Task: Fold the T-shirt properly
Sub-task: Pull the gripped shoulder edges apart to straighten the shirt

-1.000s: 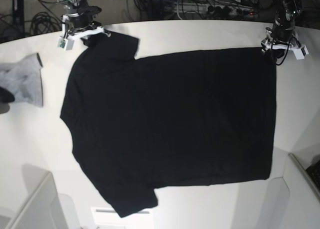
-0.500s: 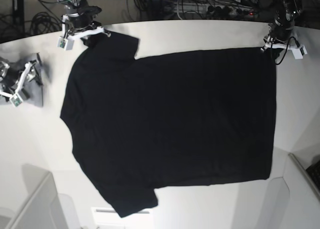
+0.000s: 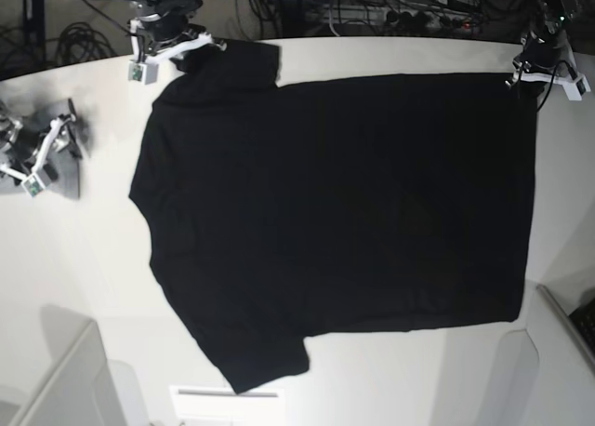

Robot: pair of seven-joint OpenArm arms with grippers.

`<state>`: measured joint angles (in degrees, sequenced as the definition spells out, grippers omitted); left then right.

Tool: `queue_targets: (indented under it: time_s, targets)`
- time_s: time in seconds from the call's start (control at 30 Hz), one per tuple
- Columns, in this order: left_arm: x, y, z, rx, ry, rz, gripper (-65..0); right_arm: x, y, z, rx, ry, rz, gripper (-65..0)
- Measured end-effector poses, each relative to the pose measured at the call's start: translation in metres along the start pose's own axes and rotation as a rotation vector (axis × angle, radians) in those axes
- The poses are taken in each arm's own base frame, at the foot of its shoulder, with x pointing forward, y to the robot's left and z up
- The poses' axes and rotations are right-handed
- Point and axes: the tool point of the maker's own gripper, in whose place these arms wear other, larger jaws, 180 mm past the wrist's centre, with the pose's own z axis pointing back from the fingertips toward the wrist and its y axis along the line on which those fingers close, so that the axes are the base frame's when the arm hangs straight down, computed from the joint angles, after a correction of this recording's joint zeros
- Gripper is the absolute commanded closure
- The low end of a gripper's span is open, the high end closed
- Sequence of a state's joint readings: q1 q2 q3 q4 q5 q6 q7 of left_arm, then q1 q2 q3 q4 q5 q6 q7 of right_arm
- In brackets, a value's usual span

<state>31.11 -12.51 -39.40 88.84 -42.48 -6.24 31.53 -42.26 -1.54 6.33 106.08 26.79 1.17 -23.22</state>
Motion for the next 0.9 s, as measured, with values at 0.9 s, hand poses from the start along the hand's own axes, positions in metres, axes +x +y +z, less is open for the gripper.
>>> queue_targets:
  time_s: [0.9]
  targets:
    - [0.026, 0.026, 0.027, 0.029, -0.066, -0.049, 0.0, 0.0, 0.064, 0.013, 0.166, 0.002, 0.051, 0.0]
